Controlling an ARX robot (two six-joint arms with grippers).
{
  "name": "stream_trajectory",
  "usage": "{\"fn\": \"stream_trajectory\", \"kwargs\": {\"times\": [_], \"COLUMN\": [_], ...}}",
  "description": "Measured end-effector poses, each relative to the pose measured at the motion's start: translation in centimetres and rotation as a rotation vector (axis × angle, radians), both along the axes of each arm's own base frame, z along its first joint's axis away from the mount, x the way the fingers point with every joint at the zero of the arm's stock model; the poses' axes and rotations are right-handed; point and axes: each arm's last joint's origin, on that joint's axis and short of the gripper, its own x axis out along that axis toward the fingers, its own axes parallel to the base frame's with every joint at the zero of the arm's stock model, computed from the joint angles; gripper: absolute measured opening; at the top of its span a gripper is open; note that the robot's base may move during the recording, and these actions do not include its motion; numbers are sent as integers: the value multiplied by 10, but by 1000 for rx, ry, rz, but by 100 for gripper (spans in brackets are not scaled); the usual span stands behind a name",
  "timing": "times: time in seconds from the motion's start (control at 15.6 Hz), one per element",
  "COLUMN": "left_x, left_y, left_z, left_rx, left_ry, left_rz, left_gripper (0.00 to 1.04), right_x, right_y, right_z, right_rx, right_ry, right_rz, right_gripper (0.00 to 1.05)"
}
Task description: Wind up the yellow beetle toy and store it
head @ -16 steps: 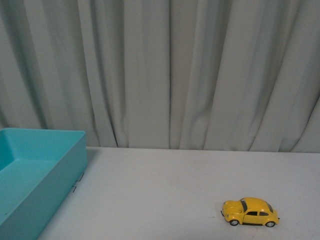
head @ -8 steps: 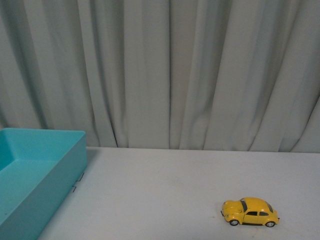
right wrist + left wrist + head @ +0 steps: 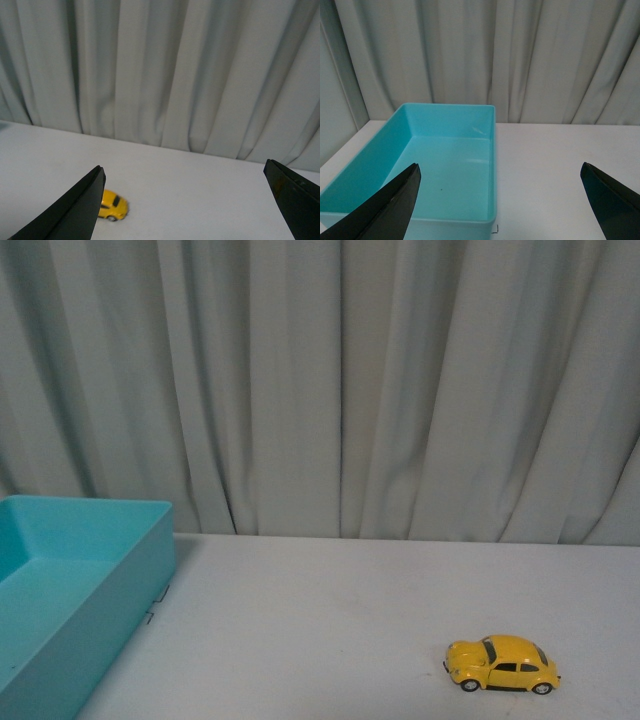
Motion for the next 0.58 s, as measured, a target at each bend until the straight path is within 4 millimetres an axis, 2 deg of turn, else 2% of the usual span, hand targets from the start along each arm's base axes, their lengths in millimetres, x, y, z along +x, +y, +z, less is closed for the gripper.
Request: {"fn": "stream_trajectory", "kwargs": {"times": [0.13, 0.19, 0.32, 0.38, 0.58], "left_x": [0, 0, 0, 0, 0], "left_y": [0, 0, 0, 0, 0], "left_z": [0, 0, 0, 0, 0], "left_rx": [0, 0, 0, 0, 0], "left_ry": [0, 0, 0, 0, 0], "left_rz": [2, 0, 0, 0, 0], "left_gripper": [98, 98, 98, 98, 98], "right_x": [21, 32, 48, 59, 109], "right_y": [-30, -43, -56, -63, -69], "right_z": [9, 6, -6, -4, 8], "right_rx": [-38, -36, 17, 25, 51], "right_ry": [-39, -26, 53, 61, 98], "right_rz": [-49, -60, -50, -41, 49], "right_gripper": [98, 98, 98, 98, 98]}}
